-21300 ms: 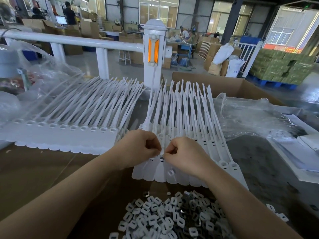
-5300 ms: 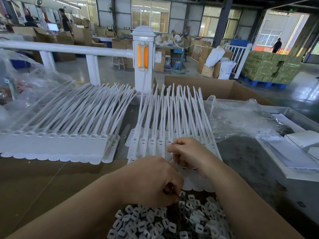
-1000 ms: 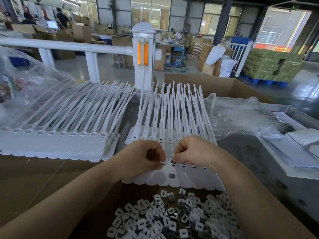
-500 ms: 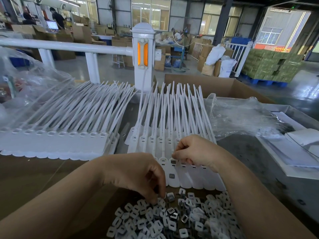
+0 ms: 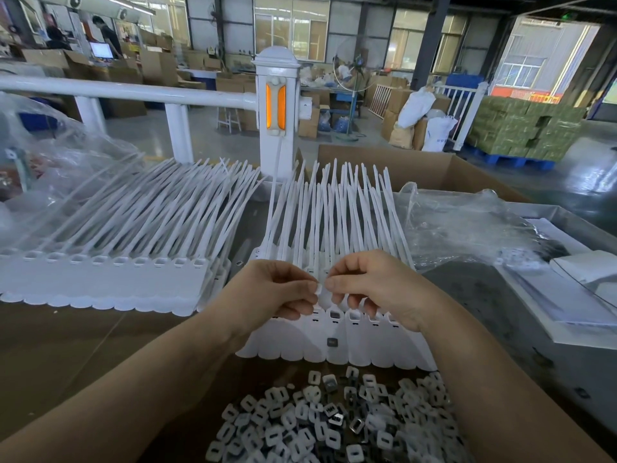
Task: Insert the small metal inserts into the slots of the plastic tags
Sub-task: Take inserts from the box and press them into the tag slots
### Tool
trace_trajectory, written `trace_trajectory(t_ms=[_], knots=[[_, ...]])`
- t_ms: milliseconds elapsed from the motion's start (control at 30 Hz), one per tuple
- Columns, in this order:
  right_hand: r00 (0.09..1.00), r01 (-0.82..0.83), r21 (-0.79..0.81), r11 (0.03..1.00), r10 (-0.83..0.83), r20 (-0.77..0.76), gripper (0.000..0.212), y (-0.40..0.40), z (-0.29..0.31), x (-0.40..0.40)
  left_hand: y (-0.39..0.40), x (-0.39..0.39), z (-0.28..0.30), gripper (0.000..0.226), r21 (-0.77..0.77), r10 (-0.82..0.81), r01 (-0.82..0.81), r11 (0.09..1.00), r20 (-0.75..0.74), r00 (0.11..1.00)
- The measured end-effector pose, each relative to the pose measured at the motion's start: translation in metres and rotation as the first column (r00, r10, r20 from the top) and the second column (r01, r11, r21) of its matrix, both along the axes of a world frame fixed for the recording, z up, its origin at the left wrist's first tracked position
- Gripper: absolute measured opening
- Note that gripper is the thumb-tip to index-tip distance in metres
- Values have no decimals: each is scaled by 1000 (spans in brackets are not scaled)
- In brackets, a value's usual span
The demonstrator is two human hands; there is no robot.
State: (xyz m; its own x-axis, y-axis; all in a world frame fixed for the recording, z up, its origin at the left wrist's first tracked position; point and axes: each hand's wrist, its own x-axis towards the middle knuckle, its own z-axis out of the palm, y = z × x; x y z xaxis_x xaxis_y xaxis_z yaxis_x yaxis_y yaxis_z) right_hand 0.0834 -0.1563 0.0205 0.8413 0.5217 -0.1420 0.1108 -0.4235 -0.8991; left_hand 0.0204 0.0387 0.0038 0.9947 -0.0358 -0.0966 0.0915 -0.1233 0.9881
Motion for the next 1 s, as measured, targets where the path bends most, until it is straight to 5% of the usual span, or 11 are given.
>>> trace_trajectory(t_ms=[467,567,667,1000], knots=[[998,-17,-68,998,21,55,5,5,2,-5,-9,-3,1,6,45,60,-60,997,16,998],[997,21,-194,981,-5,78,9,5,0,-3,-10,-2,-5,5,256,58,-78,964,82,995],[995,62,-306,950,-34,95,14,2,-3,-2,-10,-2,-10,16,537,6,-106,837,183,983],[994,15,-441,897,33,102,14,3,-1,-6,-12,-3,-14,27,724,-150,-108,682,282,947]])
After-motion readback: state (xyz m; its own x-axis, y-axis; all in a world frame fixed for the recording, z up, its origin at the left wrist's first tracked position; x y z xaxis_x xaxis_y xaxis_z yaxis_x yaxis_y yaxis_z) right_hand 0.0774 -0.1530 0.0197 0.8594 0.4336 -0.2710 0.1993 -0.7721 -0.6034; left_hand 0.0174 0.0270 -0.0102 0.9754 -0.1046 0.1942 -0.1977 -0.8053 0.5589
